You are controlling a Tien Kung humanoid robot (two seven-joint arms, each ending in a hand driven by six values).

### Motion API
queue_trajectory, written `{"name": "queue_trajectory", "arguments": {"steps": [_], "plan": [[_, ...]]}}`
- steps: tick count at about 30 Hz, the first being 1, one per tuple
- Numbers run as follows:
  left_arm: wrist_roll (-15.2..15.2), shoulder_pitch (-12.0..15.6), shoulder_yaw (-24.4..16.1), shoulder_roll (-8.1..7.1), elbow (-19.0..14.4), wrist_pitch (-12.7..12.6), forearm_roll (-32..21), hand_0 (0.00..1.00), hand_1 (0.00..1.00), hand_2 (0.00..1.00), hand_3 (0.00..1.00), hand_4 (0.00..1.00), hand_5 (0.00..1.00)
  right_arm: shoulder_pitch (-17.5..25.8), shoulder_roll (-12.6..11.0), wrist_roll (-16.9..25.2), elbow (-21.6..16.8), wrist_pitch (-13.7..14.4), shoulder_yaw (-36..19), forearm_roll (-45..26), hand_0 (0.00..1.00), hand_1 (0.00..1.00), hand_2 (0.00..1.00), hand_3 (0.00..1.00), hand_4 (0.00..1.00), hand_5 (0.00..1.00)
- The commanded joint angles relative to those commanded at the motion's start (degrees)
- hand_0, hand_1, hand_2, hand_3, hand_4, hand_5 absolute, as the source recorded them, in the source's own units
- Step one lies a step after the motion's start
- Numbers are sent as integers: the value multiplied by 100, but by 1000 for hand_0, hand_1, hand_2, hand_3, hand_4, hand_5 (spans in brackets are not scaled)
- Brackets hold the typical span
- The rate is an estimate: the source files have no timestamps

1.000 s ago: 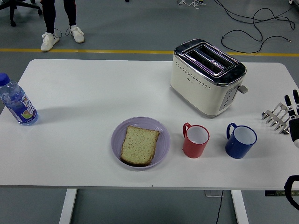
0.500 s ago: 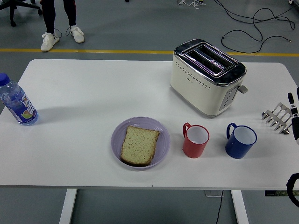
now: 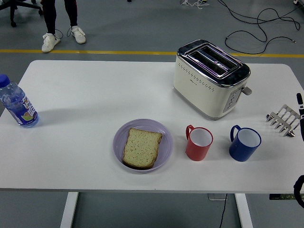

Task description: Pick up the cup,pour liquid into bread,place the cup on the desk

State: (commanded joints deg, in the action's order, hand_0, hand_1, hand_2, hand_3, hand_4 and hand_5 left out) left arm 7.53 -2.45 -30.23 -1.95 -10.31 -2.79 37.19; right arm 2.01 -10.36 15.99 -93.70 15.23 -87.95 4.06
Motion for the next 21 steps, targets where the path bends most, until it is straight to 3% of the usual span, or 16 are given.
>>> {"name": "queue_trajectory", "arguments": {"steps": [21], "plan": [[-6,-11,-50,-9,0,-4,42,661,703,728,633,392,930,-11,8,-16,20,5,-10,-40,769,710,741,679,656,340]]}}
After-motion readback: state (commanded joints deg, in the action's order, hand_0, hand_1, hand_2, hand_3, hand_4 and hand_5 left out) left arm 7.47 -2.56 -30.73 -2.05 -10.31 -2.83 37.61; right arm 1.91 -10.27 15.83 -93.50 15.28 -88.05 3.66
